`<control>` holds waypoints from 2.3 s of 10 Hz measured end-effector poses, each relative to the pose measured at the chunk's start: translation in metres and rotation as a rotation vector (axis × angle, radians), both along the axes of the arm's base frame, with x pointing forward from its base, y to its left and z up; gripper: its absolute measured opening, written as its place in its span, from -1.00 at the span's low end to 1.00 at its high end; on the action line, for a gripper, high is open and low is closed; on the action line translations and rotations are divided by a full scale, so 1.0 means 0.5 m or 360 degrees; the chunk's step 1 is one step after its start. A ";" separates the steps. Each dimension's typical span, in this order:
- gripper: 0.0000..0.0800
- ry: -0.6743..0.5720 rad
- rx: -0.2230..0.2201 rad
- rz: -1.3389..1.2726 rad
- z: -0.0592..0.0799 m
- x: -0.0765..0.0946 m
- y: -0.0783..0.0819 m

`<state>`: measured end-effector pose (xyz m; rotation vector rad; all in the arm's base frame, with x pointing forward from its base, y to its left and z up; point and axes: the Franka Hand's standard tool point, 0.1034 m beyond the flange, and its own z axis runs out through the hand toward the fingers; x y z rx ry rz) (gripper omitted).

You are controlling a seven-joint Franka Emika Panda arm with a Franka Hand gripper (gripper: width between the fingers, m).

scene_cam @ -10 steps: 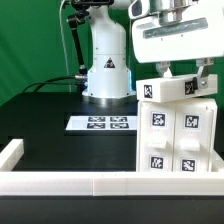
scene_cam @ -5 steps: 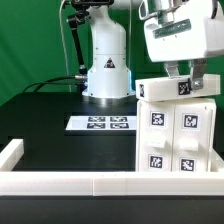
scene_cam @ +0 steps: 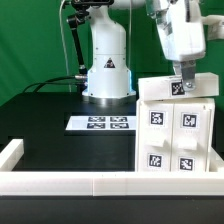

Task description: Assemble cabinet

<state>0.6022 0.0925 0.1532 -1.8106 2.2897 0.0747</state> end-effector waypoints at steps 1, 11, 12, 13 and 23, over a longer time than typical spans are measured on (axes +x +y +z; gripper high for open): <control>0.40 0.0017 0.0015 -0.0092 -0.001 -0.001 0.000; 0.84 0.0049 0.0119 -0.0262 0.006 -0.001 0.008; 0.84 0.0029 0.0117 -0.0183 0.018 0.000 0.005; 0.96 0.0007 0.0127 -0.0150 0.030 0.000 0.004; 0.99 -0.0055 -0.0033 0.1181 0.066 0.012 0.024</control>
Offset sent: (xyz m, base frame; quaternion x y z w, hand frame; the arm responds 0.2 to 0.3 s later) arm 0.0037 -0.0016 -0.0026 0.0003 0.0129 0.2172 0.9760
